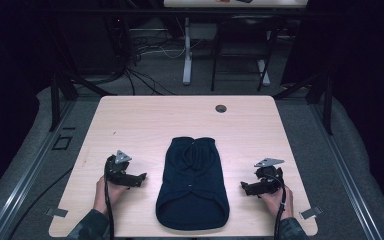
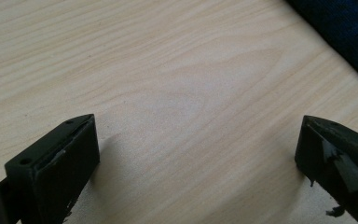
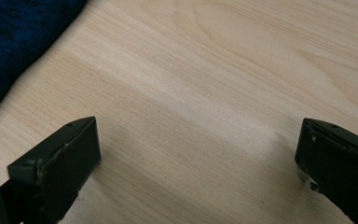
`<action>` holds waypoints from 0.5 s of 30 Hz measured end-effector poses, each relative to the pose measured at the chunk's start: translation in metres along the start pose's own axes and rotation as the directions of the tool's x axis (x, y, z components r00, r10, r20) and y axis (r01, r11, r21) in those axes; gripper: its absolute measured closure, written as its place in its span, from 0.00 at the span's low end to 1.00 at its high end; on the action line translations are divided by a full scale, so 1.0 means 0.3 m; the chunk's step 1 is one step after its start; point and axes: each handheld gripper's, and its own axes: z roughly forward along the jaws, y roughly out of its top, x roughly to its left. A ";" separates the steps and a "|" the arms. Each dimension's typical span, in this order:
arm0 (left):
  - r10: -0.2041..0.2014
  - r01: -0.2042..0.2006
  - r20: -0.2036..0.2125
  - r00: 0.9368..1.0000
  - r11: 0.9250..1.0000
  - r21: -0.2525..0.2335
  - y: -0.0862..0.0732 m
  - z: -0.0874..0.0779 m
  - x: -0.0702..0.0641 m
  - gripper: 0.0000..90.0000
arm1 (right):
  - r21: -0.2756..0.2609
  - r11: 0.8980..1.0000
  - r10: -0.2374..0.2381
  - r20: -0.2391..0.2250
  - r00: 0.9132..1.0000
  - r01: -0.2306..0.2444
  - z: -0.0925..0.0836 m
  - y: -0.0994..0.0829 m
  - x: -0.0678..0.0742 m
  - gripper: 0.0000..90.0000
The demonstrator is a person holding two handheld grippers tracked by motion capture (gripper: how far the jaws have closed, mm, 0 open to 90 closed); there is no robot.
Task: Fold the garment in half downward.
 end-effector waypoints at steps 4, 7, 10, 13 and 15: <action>0.000 0.000 0.000 1.000 1.000 -0.001 0.000 0.000 0.000 0.00 | -0.002 1.000 0.001 0.001 1.000 -0.001 0.000 -0.001 0.000 0.00; 0.000 0.000 -0.001 1.000 1.000 -0.002 0.000 0.000 0.000 0.00 | -0.010 1.000 -0.002 0.003 1.000 0.002 0.002 -0.001 0.001 0.00; -0.001 0.001 0.002 1.000 1.000 -0.003 -0.001 0.000 0.000 0.00 | -0.013 1.000 -0.003 0.003 1.000 0.003 0.002 -0.002 0.001 0.00; -0.001 0.001 0.001 1.000 1.000 -0.003 -0.001 0.000 0.000 0.00 | -0.013 1.000 -0.004 0.002 1.000 0.004 0.002 -0.002 0.001 0.00; 0.000 0.000 0.001 1.000 1.000 -0.003 -0.002 -0.001 0.000 0.00 | -0.008 1.000 -0.005 0.002 1.000 0.005 0.002 0.000 0.001 0.00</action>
